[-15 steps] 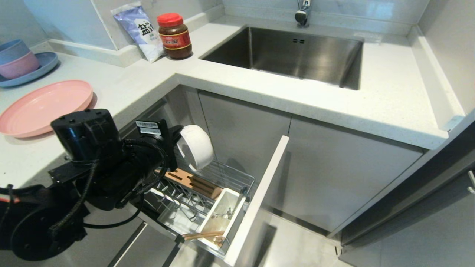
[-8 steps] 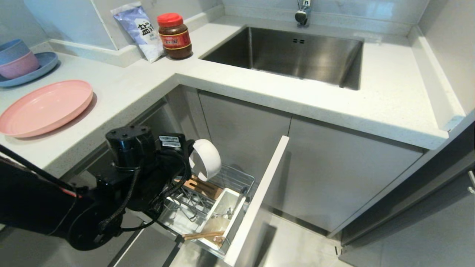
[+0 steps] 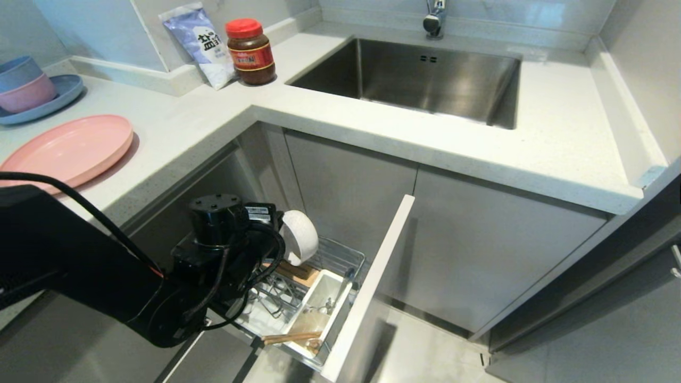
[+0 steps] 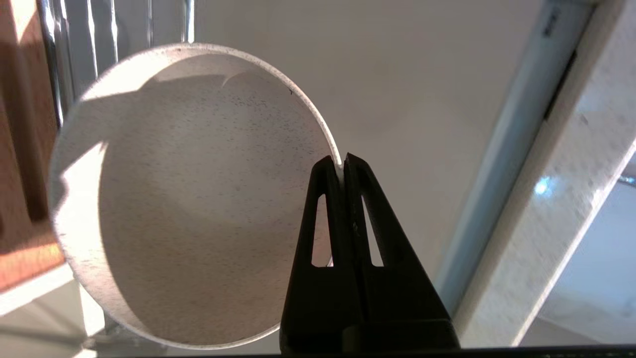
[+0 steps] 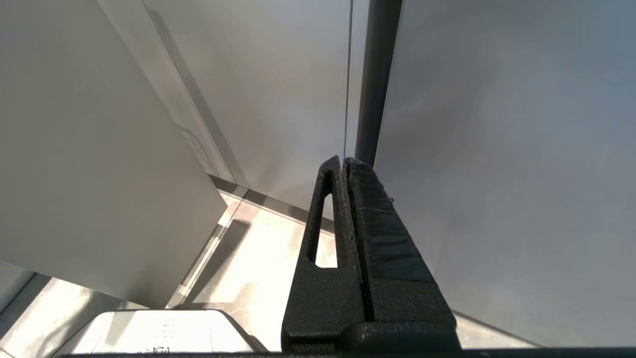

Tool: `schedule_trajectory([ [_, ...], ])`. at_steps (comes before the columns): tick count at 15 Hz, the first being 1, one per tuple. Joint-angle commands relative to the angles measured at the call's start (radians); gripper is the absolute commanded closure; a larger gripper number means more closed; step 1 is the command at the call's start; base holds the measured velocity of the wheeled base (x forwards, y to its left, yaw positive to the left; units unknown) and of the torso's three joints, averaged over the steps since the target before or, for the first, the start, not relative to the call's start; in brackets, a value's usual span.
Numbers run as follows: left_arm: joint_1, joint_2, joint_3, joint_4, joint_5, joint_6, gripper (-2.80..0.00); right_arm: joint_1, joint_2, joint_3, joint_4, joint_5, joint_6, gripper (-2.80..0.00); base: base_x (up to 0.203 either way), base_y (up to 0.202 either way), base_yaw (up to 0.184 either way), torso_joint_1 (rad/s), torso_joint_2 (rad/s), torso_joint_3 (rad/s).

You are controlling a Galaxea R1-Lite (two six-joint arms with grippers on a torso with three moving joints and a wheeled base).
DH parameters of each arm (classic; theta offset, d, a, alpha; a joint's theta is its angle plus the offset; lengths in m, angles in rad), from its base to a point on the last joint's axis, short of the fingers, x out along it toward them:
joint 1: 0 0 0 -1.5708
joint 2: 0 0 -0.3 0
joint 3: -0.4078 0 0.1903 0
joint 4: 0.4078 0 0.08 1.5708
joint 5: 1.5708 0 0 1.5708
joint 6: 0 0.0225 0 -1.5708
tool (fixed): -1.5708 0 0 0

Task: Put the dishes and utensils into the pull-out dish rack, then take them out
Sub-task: Pick up the bowl and place it in the cupboard

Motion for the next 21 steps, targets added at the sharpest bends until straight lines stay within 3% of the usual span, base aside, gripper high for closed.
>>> schedule_trajectory([
  [1, 0.018, 0.038, -0.004, -0.032, 0.002, -0.01, 0.0, 0.0, -0.003, 0.001, 0.0, 0.0, 0.0, 0.0, 0.0, 0.0, 0.0, 0.0, 0.0, 0.0],
  [19, 0.034, 0.15, -0.046, -0.107, -0.006, -0.074, 0.0, 0.0, -0.002, 0.002, 0.0, 0.0, 0.0, 0.0, 0.0, 0.0, 0.0, 0.0, 0.0, 0.0],
  [21, 0.035, 0.161, -0.049, -0.165, -0.006, -0.074, 0.0, 0.0, -0.002, 0.002, 0.0, 0.0, 0.0, 0.0, 0.0, 0.0, 0.0, 0.0, 0.0, 0.0],
])
